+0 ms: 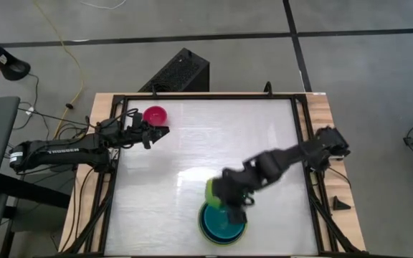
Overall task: Nest bowls inside each other
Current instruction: Stack the green bowl into the blue bowl, then stack the pink bowl into the green bowl
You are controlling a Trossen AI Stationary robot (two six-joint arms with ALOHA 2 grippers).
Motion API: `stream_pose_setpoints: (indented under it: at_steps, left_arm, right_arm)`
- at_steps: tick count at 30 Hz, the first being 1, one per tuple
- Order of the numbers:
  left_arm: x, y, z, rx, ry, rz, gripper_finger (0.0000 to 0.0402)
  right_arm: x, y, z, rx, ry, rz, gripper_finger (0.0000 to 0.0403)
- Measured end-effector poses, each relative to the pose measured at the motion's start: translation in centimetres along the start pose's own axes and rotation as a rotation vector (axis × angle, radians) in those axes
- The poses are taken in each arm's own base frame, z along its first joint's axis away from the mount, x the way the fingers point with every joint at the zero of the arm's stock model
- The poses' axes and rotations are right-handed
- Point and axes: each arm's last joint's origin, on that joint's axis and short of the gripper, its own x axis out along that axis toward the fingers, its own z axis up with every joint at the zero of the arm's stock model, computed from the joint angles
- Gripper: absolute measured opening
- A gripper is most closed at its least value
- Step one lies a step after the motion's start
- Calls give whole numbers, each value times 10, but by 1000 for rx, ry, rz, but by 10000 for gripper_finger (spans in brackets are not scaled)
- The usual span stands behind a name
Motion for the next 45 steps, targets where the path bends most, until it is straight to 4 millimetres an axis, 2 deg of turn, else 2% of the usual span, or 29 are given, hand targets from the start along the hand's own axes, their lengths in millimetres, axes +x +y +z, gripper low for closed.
stream_pose_setpoints:
  at_steps: [4, 8, 18, 22, 25, 29, 34, 39, 45]
  left_arm:
    - [0, 0, 0, 0, -5, 6, 139]
    - [0, 0, 0, -1, -7, 8, 139]
    - [0, 0, 0, -44, -5, 6, 139]
    - [0, 0, 0, -49, -4, 5, 139]
    - [0, 0, 0, -58, -4, 5, 139]
    - [0, 0, 0, -63, -3, 5, 139]
    - [0, 0, 0, -64, 6, -4, 139]
    - [0, 0, -1, -52, 21, -6, 139]
    - [-1, 9, -10, -9, 119, 86, 139]
  right_arm:
    - [22, 31, -12, -22, 20, 56, 25]
    - [52, 42, -23, -10, 86, 47, 25]
    - [132, 34, -35, -21, 213, 27, 25]
    - [153, 31, -40, -13, 246, 29, 25]
    - [158, 27, -42, 16, 261, -13, 26]
    - [157, 18, -44, 64, 276, -122, 56]
    - [155, 17, -42, 62, 262, -127, 74]
    - [137, 29, -37, 44, 158, -139, 110]
    - [108, 35, -29, 71, 69, -132, 202]
